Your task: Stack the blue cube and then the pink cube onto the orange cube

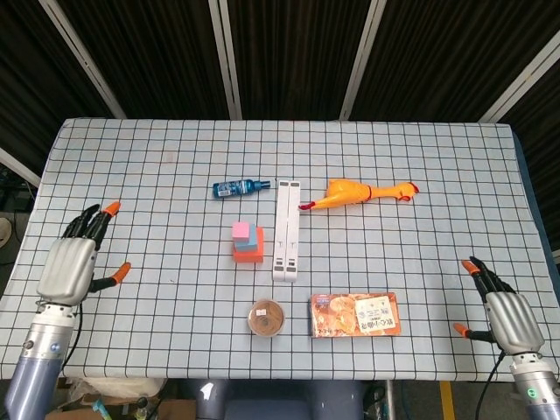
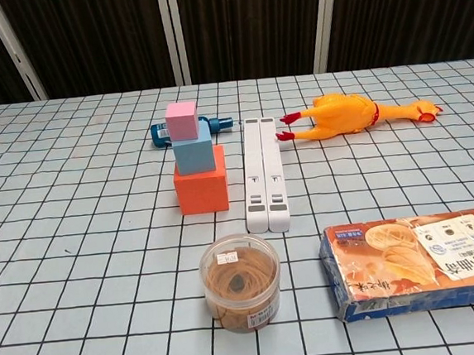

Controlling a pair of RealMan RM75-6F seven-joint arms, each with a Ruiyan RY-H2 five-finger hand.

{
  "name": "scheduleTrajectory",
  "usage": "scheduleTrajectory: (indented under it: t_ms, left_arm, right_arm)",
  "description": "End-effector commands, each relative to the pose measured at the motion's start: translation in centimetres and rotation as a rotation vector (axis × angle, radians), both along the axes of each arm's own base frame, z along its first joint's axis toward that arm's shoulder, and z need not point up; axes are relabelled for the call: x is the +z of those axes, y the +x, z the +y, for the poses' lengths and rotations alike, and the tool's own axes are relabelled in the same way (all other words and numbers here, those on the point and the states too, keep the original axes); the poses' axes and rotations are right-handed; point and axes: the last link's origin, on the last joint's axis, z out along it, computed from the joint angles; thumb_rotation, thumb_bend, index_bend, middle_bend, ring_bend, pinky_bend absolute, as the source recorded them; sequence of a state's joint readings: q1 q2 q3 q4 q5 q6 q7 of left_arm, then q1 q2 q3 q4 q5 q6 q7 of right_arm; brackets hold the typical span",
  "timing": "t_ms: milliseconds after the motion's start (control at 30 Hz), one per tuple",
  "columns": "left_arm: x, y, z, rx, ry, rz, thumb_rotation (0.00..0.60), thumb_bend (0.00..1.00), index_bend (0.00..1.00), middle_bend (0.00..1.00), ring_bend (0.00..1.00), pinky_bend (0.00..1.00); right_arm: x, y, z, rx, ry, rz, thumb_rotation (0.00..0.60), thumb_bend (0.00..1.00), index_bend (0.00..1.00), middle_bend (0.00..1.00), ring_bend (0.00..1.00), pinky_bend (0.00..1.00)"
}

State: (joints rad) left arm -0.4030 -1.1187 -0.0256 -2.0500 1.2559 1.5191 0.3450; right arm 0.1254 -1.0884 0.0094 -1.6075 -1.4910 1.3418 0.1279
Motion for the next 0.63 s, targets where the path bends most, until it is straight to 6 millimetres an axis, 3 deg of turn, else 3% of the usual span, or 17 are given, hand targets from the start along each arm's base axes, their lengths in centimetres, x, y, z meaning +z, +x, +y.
scheduleTrajectory:
  t_ms: [33,233,633]
  left_arm:
    - [-1.5,-8.2,-3.5,0.121,-0.06,0.152,0.6,0.28,0.03,0.11,0.04,0.12]
    - [-2.1,-9.9,-3.3,0.16,-0.069,0.181,0.6,0.28,0.0,0.09,0.04,0.12]
    - [-2.0,-9.9,-4.0,0.157,-0.058,0.188,0.6,0.28,0.0,0.08,0.04,0.12]
  right_arm:
    - [0.5,-0.1,0.0,-0.004,-0.031,0.025,0.6,0.06,0.09,0.06,0.16,0.29]
    - [0.4,0.1,0.1,-0.007,-0.034,0.041,0.6,0.06,0.09,0.06,0.16,0.29]
    - [0.6,0.2,0.0,-0.011,-0.046,0.043,0.6,0.06,0.09,0.06,0.16,0.27]
